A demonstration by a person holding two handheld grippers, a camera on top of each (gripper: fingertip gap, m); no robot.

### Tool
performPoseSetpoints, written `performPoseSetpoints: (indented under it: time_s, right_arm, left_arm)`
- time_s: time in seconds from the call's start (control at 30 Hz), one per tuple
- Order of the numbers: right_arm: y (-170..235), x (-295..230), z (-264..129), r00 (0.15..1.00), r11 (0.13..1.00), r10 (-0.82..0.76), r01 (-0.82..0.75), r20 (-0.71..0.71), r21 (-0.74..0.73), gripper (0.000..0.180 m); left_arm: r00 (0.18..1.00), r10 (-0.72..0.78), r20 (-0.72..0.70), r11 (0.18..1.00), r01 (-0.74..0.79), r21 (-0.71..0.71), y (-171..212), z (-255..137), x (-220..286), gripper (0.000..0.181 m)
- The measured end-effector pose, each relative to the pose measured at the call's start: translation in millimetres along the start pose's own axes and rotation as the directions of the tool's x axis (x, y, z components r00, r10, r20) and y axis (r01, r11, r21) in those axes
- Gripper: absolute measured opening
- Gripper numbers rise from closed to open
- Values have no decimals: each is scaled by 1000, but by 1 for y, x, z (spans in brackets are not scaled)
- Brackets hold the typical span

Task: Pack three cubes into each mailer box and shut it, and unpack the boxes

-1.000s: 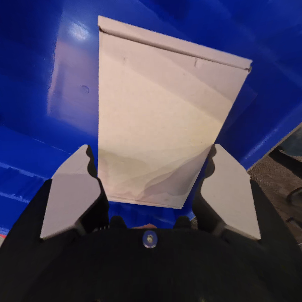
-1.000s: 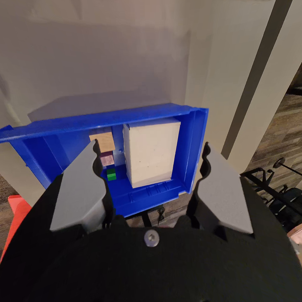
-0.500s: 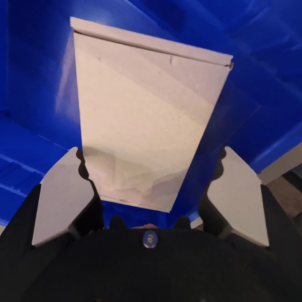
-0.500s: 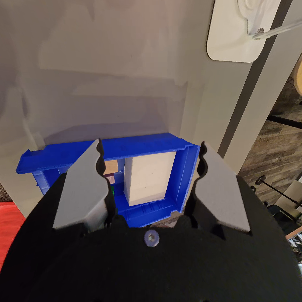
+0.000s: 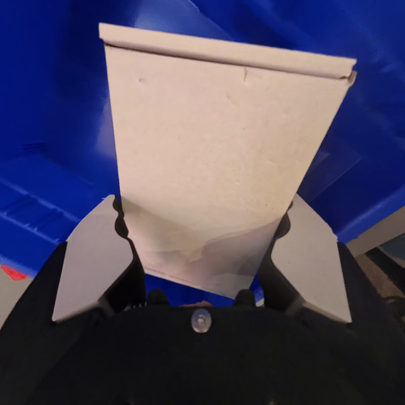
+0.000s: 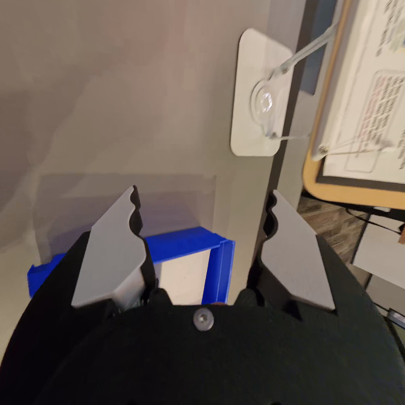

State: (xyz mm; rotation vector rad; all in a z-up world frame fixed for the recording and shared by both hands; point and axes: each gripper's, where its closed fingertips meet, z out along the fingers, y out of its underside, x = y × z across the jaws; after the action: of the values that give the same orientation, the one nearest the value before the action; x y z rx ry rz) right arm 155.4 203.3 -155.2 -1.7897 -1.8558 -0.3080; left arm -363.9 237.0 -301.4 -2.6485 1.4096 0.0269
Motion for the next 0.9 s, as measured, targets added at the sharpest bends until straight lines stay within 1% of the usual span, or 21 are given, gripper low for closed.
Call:
performPoseSetpoints:
  time_s: [0.1,0.17,0.23,0.33,0.43,0.53,0.63,0.73,0.83,0.87,0.9]
  right_arm:
    - [-32,10,-4,996,998,-23,28,-83,62,113]
    - [-56,13,-4,990,994,-42,55,-135,96,113]
    - [-79,19,-5,972,989,-69,95,-224,111,116]
    - [-117,12,-7,943,973,-121,174,-309,151,119]
    - [-147,-4,-7,922,955,-148,228,-359,192,119]
    - [-158,-21,-1,906,950,-158,248,-392,192,119]
    - [-149,-39,17,902,958,-175,248,-394,142,118]
    - [-129,-57,39,907,968,-191,237,-375,81,118]
    - [-106,-72,62,908,976,-204,220,-367,1,116]
    - [-100,-73,67,898,975,-213,222,-385,-20,107]
    - [-94,-75,73,893,973,-225,228,-389,-40,93]
  left_arm:
    - [999,-49,17,997,48,57,-6,-29,-12,133]
    - [997,-71,37,993,67,94,-14,-56,-18,133]
    - [995,-79,61,989,70,129,-29,-89,-20,133]
    - [998,-41,38,979,32,202,-74,-131,2,133]
    - [997,72,11,975,-72,212,-128,-144,43,133]
    - [984,169,-60,966,-153,211,-185,-128,95,133]
    - [958,246,-149,955,-213,208,-231,-96,148,133]
    - [930,302,-211,947,-268,175,-260,-57,189,133]
    - [907,302,-294,953,-275,131,-275,-24,219,133]
    - [896,304,-324,952,-280,120,-277,-15,228,133]
    - [888,298,-350,955,-276,113,-280,-8,235,133]
